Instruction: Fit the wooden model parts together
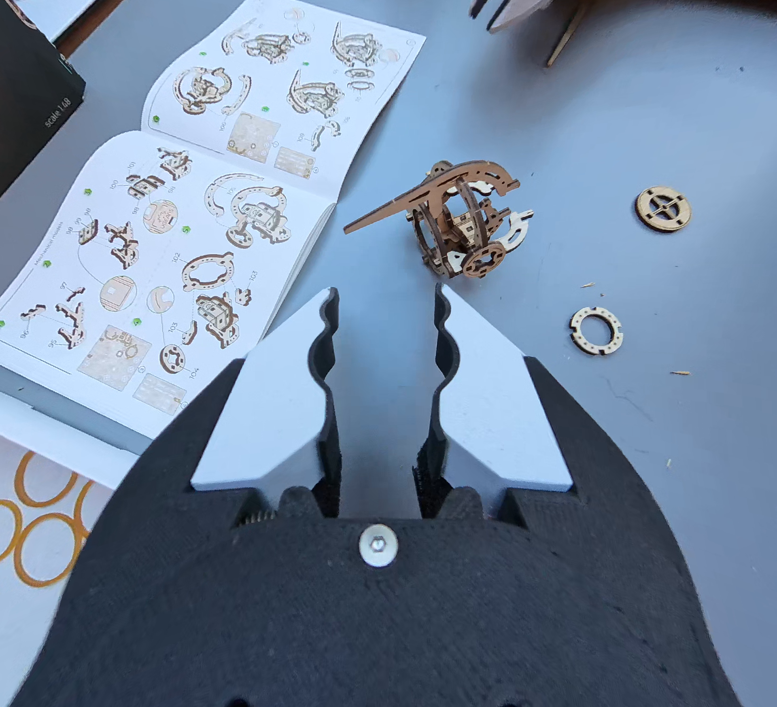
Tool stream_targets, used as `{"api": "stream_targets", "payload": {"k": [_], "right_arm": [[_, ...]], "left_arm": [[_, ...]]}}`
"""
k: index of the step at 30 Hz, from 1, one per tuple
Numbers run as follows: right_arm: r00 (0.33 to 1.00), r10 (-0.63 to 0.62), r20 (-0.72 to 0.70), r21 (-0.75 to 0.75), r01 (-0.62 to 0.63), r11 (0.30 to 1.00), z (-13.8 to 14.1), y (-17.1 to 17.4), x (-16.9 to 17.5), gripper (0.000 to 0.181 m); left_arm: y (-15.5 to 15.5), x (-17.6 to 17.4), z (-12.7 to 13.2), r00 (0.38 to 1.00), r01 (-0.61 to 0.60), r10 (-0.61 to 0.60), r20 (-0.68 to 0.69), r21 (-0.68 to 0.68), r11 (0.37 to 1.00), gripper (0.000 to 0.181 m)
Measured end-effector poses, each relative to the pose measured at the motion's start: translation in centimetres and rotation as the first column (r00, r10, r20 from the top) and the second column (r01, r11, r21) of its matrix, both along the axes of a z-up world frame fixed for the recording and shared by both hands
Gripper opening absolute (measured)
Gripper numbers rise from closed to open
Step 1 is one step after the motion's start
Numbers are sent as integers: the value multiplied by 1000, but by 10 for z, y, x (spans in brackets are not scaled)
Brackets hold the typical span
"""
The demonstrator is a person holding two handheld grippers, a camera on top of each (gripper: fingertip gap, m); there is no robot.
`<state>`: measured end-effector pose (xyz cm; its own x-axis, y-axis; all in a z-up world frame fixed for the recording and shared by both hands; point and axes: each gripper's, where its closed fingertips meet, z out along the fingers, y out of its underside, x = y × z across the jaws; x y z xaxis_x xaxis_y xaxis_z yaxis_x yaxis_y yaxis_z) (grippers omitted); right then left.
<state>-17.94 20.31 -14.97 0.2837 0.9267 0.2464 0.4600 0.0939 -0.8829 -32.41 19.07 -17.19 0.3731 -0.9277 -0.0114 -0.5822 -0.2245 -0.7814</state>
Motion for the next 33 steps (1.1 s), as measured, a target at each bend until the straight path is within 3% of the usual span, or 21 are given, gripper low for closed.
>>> {"api": "stream_targets", "payload": {"k": [6,11,16,20,29,33], "right_arm": [[995,-97,-12,77,97,992,7,15,12,5],[977,-207,-53,166,213,963,23,29,27,1],[952,-271,-145,277,302,912,49,34,42,0],[937,-294,-188,312,340,887,60,35,49,0],[948,-272,-166,258,308,916,53,34,44,0],[992,-103,-79,168,115,979,35,11,18,0]], "left_arm": [[-27,14,22,975,163,-153,162,-51,985,32],[-37,21,16,968,216,-207,139,-53,975,28],[-45,25,16,956,266,-255,147,-59,962,2],[-44,23,19,955,262,-253,157,-43,964,0],[-43,22,19,956,261,-252,149,-37,965,4],[-41,21,23,955,253,-246,166,-24,967,8]]}}
